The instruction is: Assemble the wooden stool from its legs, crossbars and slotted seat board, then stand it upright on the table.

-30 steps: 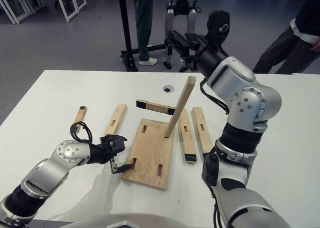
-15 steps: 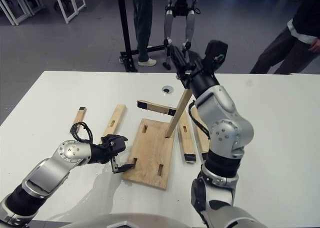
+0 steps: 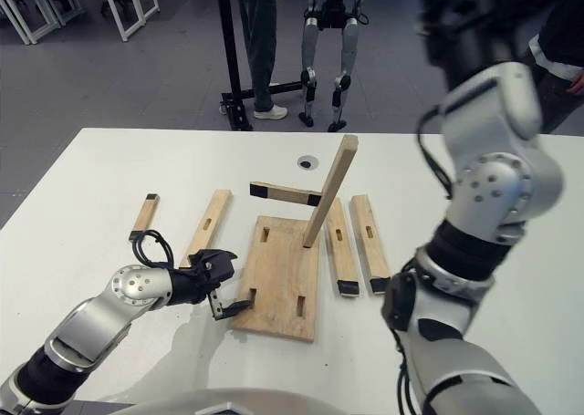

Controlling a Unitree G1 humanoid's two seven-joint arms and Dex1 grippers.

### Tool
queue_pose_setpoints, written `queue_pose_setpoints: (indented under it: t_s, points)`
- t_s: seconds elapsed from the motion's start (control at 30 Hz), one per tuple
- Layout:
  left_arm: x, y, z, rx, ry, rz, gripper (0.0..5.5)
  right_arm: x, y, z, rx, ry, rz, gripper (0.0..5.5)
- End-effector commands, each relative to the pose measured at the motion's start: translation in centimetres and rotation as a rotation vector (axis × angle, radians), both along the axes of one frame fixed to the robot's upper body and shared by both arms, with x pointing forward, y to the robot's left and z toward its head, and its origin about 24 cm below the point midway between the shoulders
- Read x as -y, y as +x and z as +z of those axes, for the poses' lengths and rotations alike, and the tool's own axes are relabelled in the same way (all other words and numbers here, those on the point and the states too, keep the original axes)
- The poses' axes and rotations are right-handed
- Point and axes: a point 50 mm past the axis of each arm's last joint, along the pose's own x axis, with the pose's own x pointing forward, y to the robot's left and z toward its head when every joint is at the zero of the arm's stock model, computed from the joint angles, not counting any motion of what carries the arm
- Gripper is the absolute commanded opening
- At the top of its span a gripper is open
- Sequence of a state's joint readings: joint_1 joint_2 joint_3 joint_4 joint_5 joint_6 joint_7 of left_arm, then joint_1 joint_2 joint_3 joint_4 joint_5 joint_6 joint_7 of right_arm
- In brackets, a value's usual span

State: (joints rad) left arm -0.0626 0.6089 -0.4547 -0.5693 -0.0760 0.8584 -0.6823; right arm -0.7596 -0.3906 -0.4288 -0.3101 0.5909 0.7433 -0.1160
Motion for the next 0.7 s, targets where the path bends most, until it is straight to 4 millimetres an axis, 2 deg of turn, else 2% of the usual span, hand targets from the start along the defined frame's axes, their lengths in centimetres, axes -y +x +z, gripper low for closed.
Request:
queue_pose_setpoints:
  t_s: [0.03,0.07,0.1,0.17,0.23,0.27,0.33,0.5,0.7]
  points:
    - [-0.4,-1.6,-2.3,-0.135,0.038,0.106,5.39,1.3,-3.4,-11.2,-0.42,-0.048,-0.1,3.38]
    - [-0.3,-1.7,-2.3,-0.137,0.03,0.122,5.39,0.3,-5.2,-14.6,-0.547,-0.056,-0.055,3.38]
    - [-0.2,-1.8,-2.2,-0.138,0.024,0.134,5.39,-0.5,-6.9,-17.1,-0.649,-0.071,-0.013,3.38]
    - [-0.2,-1.9,-2.0,-0.137,0.019,0.142,5.39,-1.4,-9.6,-20.5,-0.8,-0.075,0.049,3.38]
    - [-0.3,-1.9,-1.7,-0.135,0.019,0.144,5.39,-1.6,-11.3,-22.4,-0.881,-0.064,0.076,3.58]
    - [-0.4,-1.8,-1.5,-0.132,0.02,0.144,5.39,-1.6,-11.8,-22.9,-0.903,-0.061,0.098,3.65]
    - [-0.7,-1.7,-1.0,-0.123,0.021,0.146,5.39,-1.6,-12.4,-23.6,-0.933,-0.077,0.118,4.15]
    - [-0.6,-1.0,1.0,-0.074,-0.011,0.137,5.39,-1.2,-13.1,-25.3,-1.005,-0.13,0.109,5.05]
    - [-0.7,-0.6,2.5,-0.038,-0.019,0.132,5.39,0.2,-12.4,-26.0,-0.999,-0.16,0.067,5.09]
